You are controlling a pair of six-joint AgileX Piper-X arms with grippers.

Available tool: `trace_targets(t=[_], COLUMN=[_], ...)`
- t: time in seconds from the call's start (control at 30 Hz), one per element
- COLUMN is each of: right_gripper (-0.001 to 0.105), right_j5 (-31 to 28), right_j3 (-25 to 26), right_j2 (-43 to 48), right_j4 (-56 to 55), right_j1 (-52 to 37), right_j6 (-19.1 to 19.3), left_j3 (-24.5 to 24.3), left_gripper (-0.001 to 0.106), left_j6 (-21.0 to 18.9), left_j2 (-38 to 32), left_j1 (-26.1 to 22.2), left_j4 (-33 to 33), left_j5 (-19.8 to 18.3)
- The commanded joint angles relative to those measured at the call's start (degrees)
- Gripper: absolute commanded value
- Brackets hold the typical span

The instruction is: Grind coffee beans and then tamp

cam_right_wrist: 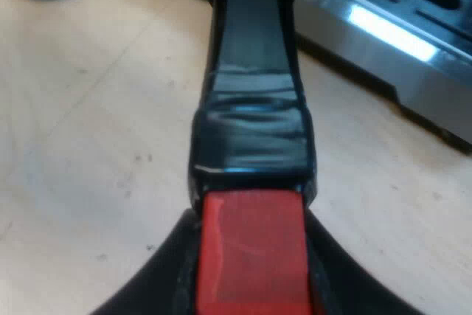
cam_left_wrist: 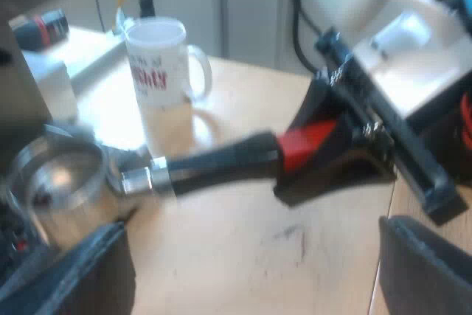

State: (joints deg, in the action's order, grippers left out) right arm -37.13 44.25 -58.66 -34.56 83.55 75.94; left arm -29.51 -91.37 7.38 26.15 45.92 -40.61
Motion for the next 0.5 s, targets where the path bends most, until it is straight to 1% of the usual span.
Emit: trace_targets(t=[0.03, 0.1, 0.2, 0.23, 0.3, 0.5], right_gripper=[0.000, 0.000, 0.000, 0.000, 0.000, 0.000], right_j5=[0.90, 2.33, 2.98, 3.35, 4.14, 6.40], right_j3=[0.24, 0.24, 0.24, 0.24, -0.41, -5.92], right_j2=[1.24, 1.23, 1.23, 1.23, 1.23, 1.23], right_j4=[1.03, 1.03, 1.03, 1.03, 1.41, 7.39], right_j1=[0.14, 0.14, 0.14, 0.14, -0.06, 0.00], right_j6=[3.82, 5.57, 7.16, 7.90, 8.42, 8.41], left_j3=[-1.60, -1.80, -1.78, -1.78, -1.66, -0.92], left_gripper=[0.071, 0.071, 0.073, 0.076, 0.078, 0.078], left_j6=[0.20, -0.03, -0.04, -0.04, -0.04, -0.04], left_j2=[-1.56, -1.90, -1.51, -1.25, -0.81, 3.22], left_j1=[0.13, 0.13, 0.13, 0.13, 0.13, 0.13], left_j4=[0.61, 0.59, 2.29, 3.45, 3.99, 3.86], left_j5=[1.21, 2.12, 5.47, 6.84, 7.43, 7.87])
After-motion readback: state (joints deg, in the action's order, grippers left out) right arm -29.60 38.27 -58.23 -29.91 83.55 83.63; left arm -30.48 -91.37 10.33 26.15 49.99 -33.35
